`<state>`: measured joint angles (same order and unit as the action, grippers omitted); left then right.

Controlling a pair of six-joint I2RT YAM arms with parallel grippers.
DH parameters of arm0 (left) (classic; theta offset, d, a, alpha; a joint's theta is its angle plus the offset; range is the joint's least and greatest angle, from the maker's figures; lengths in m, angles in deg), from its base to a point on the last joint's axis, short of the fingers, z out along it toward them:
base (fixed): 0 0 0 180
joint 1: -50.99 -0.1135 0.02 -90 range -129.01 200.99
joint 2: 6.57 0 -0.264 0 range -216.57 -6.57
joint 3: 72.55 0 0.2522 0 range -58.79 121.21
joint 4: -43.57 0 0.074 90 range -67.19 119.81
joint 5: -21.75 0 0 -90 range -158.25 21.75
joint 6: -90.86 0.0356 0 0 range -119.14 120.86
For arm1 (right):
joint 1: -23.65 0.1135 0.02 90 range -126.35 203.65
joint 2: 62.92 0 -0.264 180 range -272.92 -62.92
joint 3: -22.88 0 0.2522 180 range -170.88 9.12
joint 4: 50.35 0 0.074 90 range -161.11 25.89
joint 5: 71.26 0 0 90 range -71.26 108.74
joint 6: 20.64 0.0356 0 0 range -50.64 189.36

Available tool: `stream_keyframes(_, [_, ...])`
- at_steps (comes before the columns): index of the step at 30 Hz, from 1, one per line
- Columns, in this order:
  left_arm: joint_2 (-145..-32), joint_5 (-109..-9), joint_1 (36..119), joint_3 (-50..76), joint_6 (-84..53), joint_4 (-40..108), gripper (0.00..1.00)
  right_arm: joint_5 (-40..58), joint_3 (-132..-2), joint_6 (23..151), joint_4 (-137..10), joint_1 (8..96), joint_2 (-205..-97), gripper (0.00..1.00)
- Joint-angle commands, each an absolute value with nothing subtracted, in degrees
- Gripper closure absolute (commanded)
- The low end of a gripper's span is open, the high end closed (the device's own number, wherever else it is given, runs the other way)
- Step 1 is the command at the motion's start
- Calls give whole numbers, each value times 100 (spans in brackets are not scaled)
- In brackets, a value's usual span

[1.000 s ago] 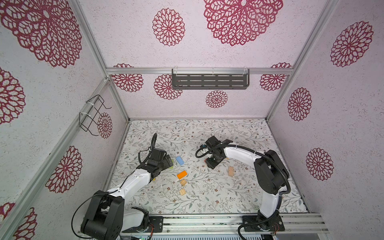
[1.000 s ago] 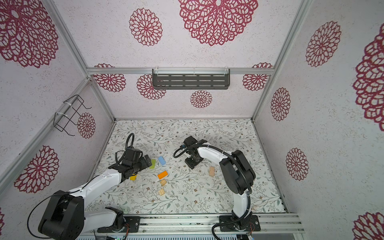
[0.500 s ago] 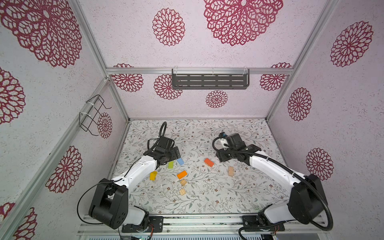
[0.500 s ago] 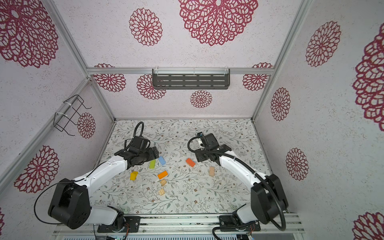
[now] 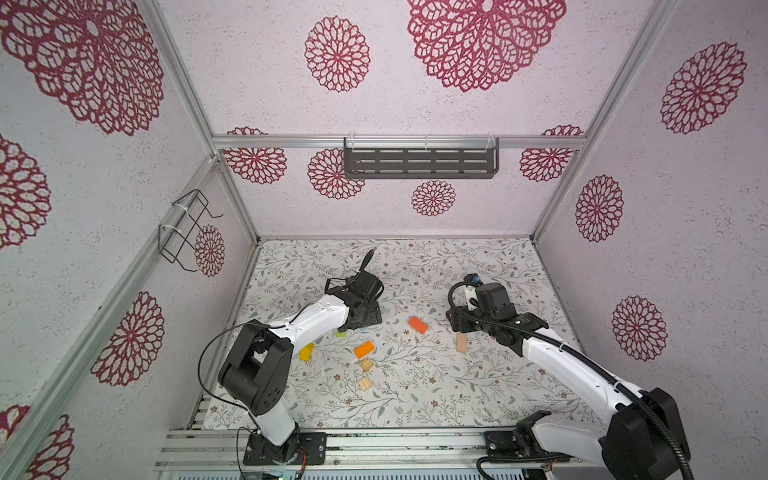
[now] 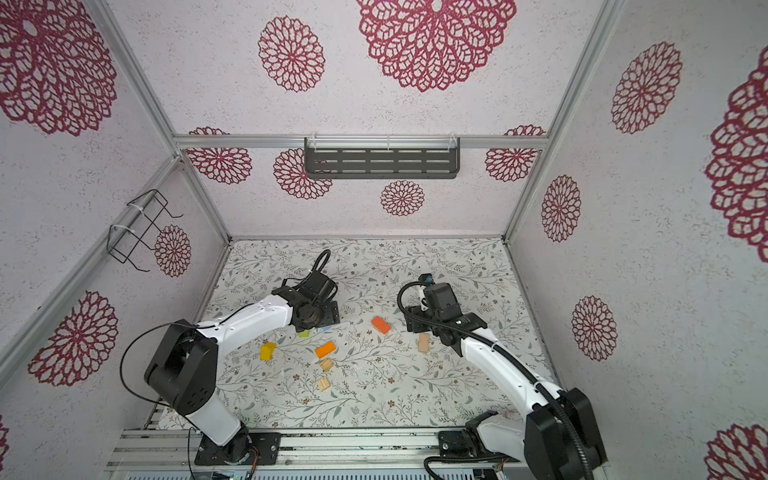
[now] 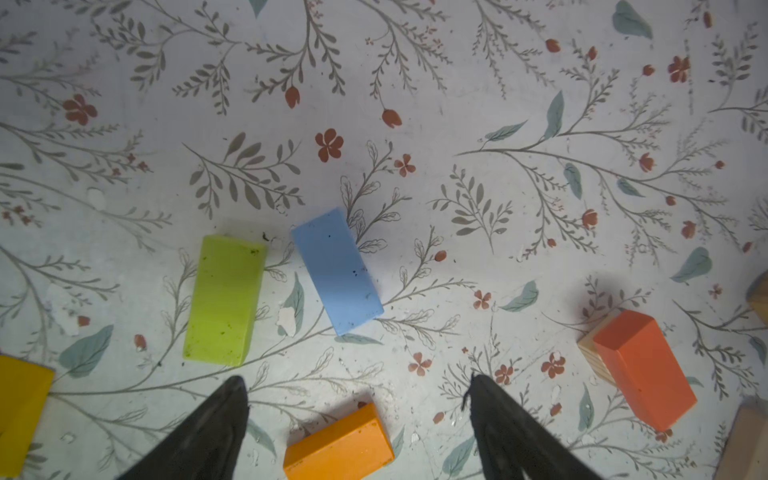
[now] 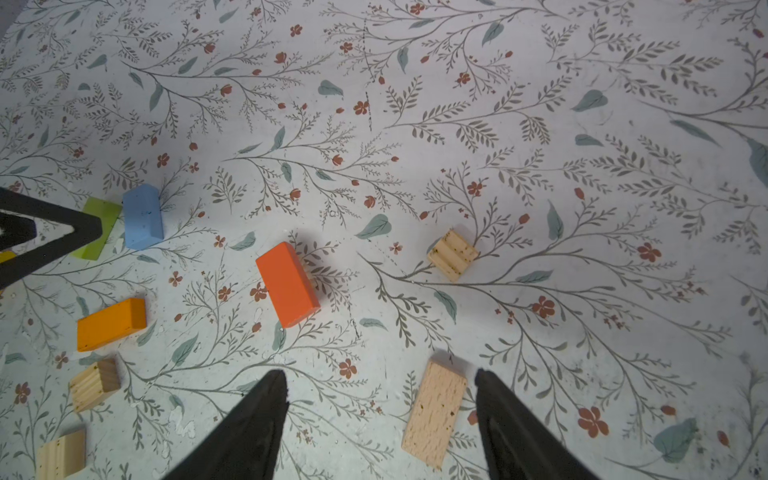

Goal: Build the wood block tower
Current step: 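Open the right gripper and raise it while the left arm reaches forward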

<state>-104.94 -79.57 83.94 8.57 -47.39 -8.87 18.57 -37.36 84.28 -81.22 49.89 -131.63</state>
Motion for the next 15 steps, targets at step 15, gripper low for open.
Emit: stream_keyframes(15, [-10356, -7550, 8655, 860, -4209, -1213, 14, 1392, -3574, 8573, -7703, 4851, -13006, 25])
